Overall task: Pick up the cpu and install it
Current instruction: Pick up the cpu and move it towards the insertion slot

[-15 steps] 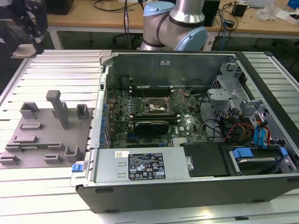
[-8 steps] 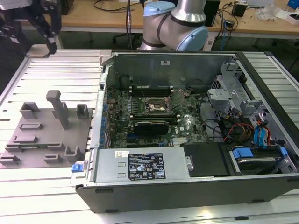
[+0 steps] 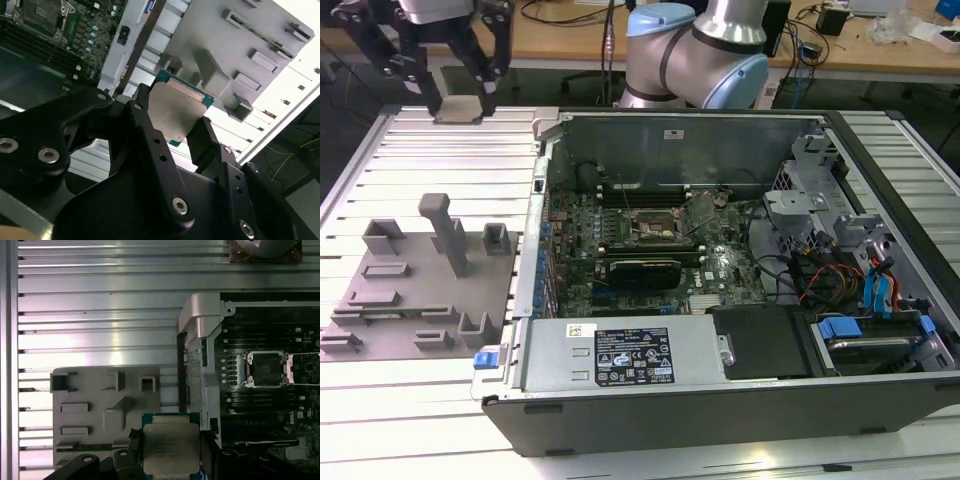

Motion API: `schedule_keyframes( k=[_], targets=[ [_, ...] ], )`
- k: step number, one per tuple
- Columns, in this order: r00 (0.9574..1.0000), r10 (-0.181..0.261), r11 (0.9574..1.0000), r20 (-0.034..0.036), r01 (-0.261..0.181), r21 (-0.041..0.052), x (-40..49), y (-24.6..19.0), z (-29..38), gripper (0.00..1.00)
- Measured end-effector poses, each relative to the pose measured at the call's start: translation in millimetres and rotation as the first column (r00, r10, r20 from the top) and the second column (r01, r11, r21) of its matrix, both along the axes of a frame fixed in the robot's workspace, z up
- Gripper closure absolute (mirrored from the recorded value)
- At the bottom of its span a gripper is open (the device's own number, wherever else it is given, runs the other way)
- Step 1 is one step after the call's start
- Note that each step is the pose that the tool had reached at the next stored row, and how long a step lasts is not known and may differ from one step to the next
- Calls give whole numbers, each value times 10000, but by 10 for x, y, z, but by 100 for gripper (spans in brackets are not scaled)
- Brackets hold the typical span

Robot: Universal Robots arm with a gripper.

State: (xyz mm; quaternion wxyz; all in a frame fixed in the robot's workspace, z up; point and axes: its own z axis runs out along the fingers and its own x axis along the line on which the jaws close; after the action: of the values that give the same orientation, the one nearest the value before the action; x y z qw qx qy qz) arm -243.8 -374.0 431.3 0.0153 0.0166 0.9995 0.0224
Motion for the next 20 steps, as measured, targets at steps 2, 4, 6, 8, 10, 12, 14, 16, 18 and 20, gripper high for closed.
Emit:
schedule_keyframes(
  k=[2, 4, 6, 8, 10, 12, 14, 16, 18, 20],
  targets=[
    [10000, 1, 10000, 1, -1, 1, 135, 0, -1, 45],
    [10000, 0, 10000, 1, 0, 1, 213, 0, -1, 45],
    [10000, 0, 10000, 1, 0, 1, 354, 0, 0, 45],
    [10000, 1, 10000, 0, -1, 1, 459, 0, 0, 45],
    [10000, 0, 10000, 0, 0, 1, 542, 0, 0, 45],
    [10000, 1, 10000, 1, -1, 1, 672, 0, 0, 45],
    [10000, 0, 10000, 0, 0, 1, 813, 0, 0, 45],
    [10000, 0, 10000, 1, 0, 1, 900, 0, -1, 45],
    [10000, 2, 10000, 0, -2, 0, 1020, 0, 0, 45],
    [10000, 1, 10000, 2, -1, 1, 1127, 0, -1, 45]
  ],
)
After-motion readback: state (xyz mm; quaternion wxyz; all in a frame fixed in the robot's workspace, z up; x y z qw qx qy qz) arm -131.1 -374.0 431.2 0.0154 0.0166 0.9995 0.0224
